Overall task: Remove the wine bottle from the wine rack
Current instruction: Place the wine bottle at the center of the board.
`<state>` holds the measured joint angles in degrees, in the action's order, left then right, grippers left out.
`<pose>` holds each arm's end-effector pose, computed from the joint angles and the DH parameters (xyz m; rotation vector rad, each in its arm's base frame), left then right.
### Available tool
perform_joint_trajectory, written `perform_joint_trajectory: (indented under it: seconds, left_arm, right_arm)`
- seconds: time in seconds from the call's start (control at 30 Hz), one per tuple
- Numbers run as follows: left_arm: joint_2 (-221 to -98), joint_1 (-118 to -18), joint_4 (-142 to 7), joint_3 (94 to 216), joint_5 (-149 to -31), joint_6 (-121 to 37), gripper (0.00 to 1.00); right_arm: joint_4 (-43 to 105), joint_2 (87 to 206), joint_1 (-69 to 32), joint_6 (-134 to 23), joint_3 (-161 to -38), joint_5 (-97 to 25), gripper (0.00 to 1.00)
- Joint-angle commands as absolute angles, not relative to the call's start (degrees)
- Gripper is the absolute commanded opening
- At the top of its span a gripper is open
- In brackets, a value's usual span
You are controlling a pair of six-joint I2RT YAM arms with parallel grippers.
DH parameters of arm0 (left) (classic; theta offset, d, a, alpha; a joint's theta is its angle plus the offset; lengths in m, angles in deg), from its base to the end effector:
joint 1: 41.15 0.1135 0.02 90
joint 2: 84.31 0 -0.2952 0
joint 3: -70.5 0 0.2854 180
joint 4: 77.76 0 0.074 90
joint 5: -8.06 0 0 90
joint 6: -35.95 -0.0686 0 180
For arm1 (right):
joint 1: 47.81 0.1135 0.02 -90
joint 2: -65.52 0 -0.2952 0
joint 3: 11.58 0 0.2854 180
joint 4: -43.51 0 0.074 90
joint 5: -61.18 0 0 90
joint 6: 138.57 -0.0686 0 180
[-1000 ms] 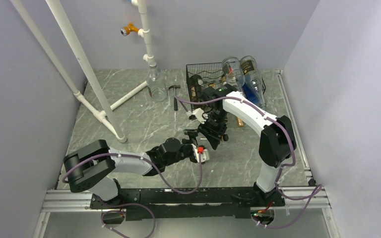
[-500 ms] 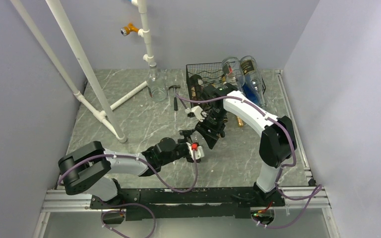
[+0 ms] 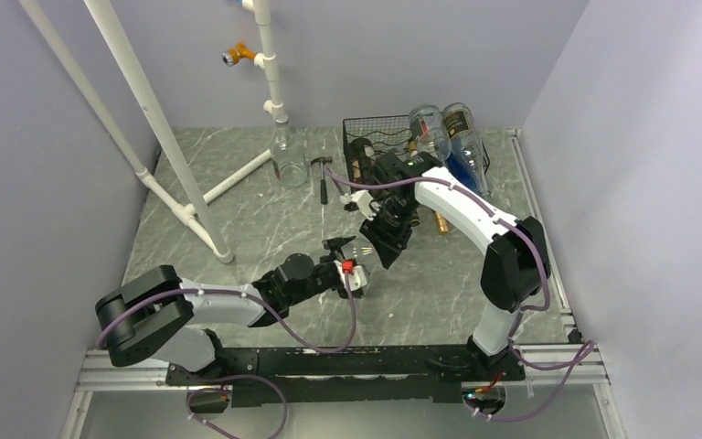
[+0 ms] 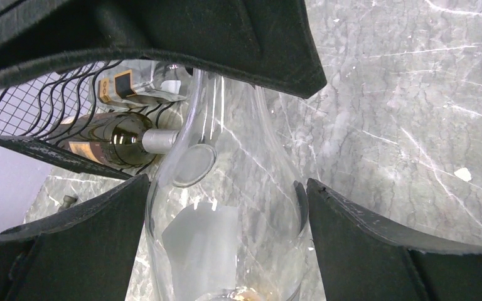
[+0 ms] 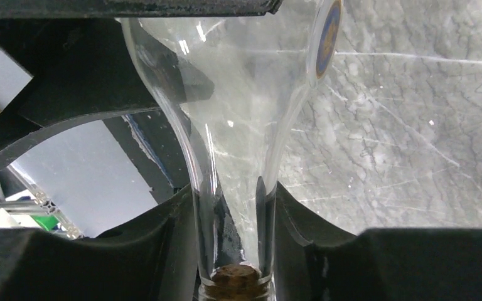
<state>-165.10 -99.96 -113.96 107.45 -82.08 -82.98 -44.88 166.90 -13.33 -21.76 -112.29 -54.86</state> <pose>0.1655 -0.2738 0.1883 1.1930 1.2384 -0.3898 0.2845 0.2319 0.2639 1.5581 -2.6185 -0.7047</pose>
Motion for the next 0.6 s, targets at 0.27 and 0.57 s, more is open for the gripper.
perform_joint_trajectory:
  seconds: [0.27, 0.57]
  left_arm:
    - [-160.82, -98.46, -118.05, 106.93, -84.62, -80.57, 0.16]
    - [-160.14, -98.37, -119.61, 109.34, -89.92, -76.03, 0.60]
  right_arm:
    - [-46.44, 160.72, -12.94, -18.42, -117.05, -62.45, 0.06]
    - [-46.17, 157.72, -8.78, -17.70, -118.63, -56.41, 0.00]
